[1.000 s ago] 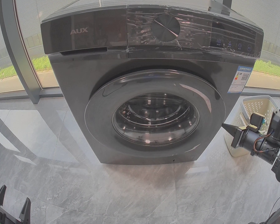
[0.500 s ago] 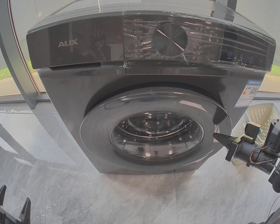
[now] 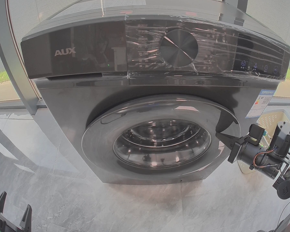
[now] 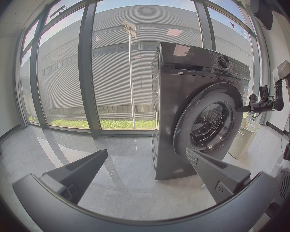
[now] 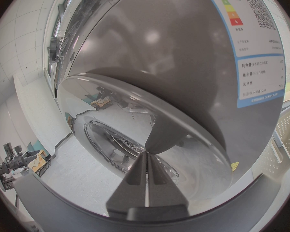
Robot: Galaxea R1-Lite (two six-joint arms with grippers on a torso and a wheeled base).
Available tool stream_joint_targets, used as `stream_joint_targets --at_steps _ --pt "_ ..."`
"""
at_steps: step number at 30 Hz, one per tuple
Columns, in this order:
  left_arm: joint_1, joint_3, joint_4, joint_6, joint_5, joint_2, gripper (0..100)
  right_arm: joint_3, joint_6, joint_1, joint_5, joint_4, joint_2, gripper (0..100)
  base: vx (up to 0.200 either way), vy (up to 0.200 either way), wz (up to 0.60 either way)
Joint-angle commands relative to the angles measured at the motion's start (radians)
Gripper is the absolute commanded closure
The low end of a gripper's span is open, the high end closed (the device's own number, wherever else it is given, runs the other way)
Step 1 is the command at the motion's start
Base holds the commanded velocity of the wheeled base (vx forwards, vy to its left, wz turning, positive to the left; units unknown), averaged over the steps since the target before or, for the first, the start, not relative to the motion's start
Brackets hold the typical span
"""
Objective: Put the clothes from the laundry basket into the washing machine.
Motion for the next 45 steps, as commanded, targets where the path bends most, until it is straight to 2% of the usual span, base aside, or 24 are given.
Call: stream_joint_targets --at_steps 1,3,6,11,12,19,21,22,24,26,28,29,32,33,34,38,41,45 --pt "0.000 0.017 -0.001 -0.001 0.001 -0.015 0 0.018 0.001 0.011 -0.017 -0.016 -0.010 100 0.000 0.000 0.00" --pt "0.000 0.017 -0.001 -0.002 0.001 -0.015 0 0.043 -0.002 0.018 -0.010 -0.016 -0.028 100 0.000 0.000 0.00" --pt "0.000 0.017 -0.001 -0.002 0.001 -0.015 0 0.129 -0.003 0.086 0.000 -0.005 -0.108 100 0.000 0.000 0.00" --pt "0.000 0.017 -0.001 -0.002 0.001 -0.015 0 0.258 -0.012 0.152 0.023 -0.003 -0.217 100 0.000 0.000 0.00" --pt "0.000 0.017 -0.001 -0.001 0.001 -0.015 0 0.279 -0.012 0.164 0.025 -0.003 -0.247 0 0.000 0.000 0.00" --pt "0.000 0.017 -0.001 -0.001 0.003 -0.015 0 0.284 -0.012 0.175 0.031 0.081 -0.388 0 0.000 0.000 0.00" --pt "0.000 0.017 -0.001 -0.001 0.003 -0.015 0 0.284 -0.020 0.175 0.028 0.164 -0.461 0 0.000 0.000 0.00" --pt "0.000 0.017 -0.001 -0.001 0.003 -0.015 0 0.284 -0.020 0.175 0.028 0.164 -0.461 0 0.000 0.000 0.00" --pt "0.000 0.017 -0.002 -0.004 0.001 -0.015 0 0.284 -0.066 0.152 0.028 0.234 -0.550 0 0.000 0.000 0.00" --pt "0.000 0.017 -0.002 -0.004 0.001 -0.015 0 0.284 -0.149 0.090 0.031 0.284 -0.660 0 0.000 0.000 0.00" --pt "0.000 0.017 -0.002 -0.004 0.001 -0.015 0 0.284 -0.172 0.057 0.032 0.314 -0.723 0 0.000 0.000 0.00" --pt "0.000 0.017 -0.001 -0.004 0.001 -0.015 0 0.284 -0.181 0.018 0.031 0.402 -0.813 0 0.000 0.000 0.00" --pt "0.000 0.017 -0.001 -0.004 0.000 -0.015 0 0.284 -0.189 -0.037 0.026 0.606 -0.990 0 0.000 0.000 0.00" --pt "0.000 0.017 -0.002 -0.004 0.000 -0.015 0 0.284 -0.190 -0.045 0.028 0.623 -1.011 0 0.000 0.000 0.00" --pt "0.000 0.017 -0.002 -0.004 0.000 -0.015 0 0.284 -0.206 -0.081 0.028 0.728 -1.146 0 0.000 0.000 0.00" --pt "0.000 0.017 -0.001 -0.002 0.000 -0.015 0 0.235 -0.227 -0.143 0.026 0.991 -1.410 0 0.000 0.000 0.00" --pt "0.000 0.017 -0.001 -0.002 0.000 -0.015 0 0.213 -0.227 -0.186 0.028 1.097 -1.519 0 0.000 0.000 0.00" --pt "0.000 0.017 -0.001 -0.002 0.000 -0.015 0 0.227 -0.224 -0.229 0.025 1.150 -1.594 0 0.000 0.000 0.00"
